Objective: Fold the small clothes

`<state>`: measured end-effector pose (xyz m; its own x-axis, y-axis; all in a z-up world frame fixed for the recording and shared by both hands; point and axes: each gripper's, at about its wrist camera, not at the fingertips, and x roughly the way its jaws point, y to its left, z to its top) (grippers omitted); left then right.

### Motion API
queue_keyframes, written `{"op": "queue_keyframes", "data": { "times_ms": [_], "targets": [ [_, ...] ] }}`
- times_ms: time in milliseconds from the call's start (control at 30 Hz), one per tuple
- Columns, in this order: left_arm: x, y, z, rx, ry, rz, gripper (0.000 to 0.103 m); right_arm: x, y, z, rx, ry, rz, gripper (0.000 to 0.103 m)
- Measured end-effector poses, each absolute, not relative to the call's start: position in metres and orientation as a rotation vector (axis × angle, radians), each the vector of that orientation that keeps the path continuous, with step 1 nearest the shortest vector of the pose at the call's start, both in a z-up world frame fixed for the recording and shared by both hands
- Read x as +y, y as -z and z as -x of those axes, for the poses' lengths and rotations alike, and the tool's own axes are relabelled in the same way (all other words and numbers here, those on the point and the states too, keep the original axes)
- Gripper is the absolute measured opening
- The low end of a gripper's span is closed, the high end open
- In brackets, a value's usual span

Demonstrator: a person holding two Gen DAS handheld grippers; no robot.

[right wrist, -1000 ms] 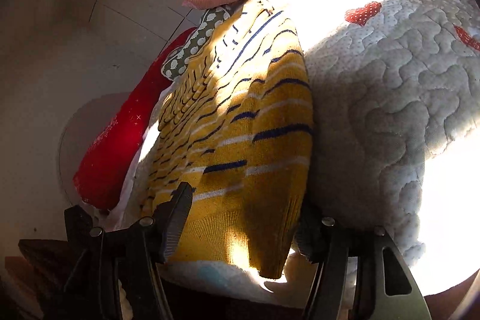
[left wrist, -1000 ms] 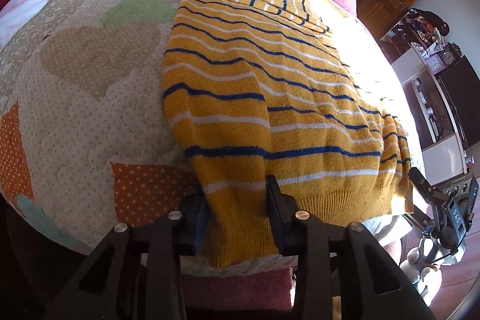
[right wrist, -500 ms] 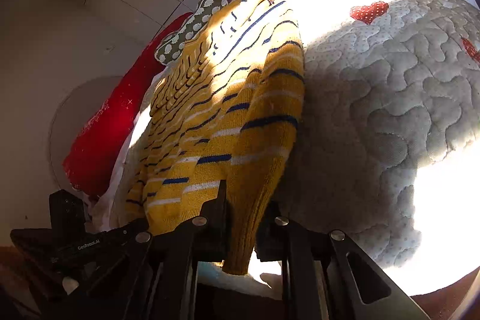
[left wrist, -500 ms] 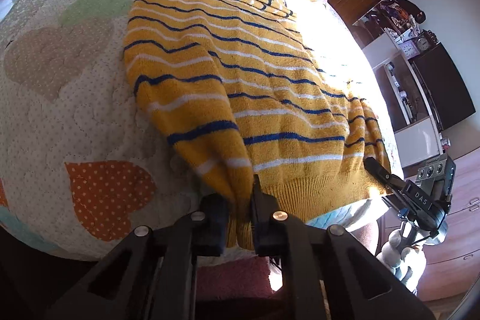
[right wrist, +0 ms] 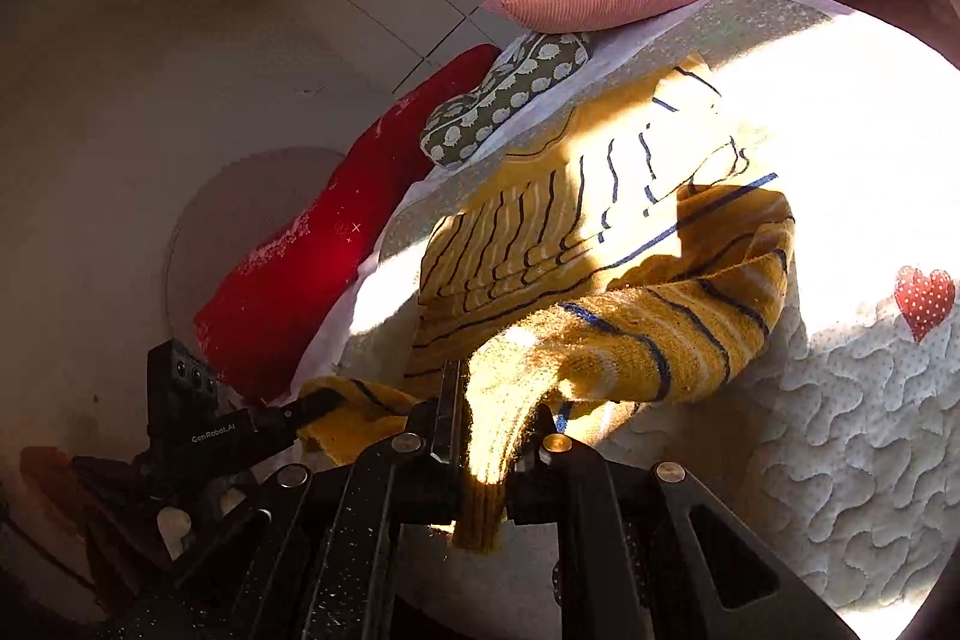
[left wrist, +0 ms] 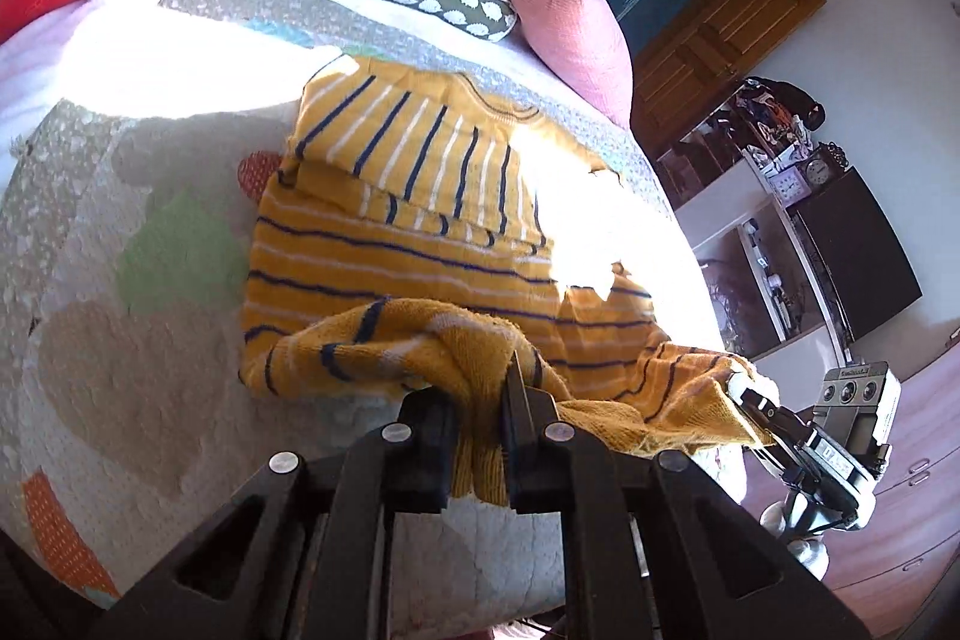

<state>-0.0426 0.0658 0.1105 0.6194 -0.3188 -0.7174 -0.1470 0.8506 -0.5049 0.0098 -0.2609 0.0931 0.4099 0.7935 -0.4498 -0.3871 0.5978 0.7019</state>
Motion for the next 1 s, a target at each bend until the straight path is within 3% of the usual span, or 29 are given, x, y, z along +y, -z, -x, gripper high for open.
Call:
{"op": "queue_keyframes", "data": {
  "times_ms": [267, 633, 733, 867, 933, 1000],
  "targets": [
    [0.085, -0.112, -0.077, 0.930, 0.036, 0.552, 0.012, -0.214, -0.105, -0.120, 0.874, -0.741, -0.509, 0.010],
    [0.136, -0.036, -0.185, 1.055, -0.019, 0.725, 0.014, -0.190, -0.031, -0.261, 1.033, -0.592, -0.689, 0.014],
    [0.150, -0.030, -0.194, 1.055, 0.014, 0.805, 0.024, -0.190, -0.017, -0.278, 1.042, -0.559, -0.719, 0.019],
    [0.167, -0.040, -0.191, 0.979, 0.035, 0.889, 0.050, -0.193, -0.011, -0.292, 1.042, -0.530, -0.759, 0.026],
    [0.176, -0.050, -0.189, 0.945, 0.039, 0.904, 0.053, -0.197, -0.012, -0.297, 1.034, -0.519, -0.780, 0.038],
    [0.185, -0.058, -0.186, 0.926, 0.014, 0.898, 0.054, -0.206, -0.014, -0.300, 1.008, -0.518, -0.829, 0.056]
  ]
}}
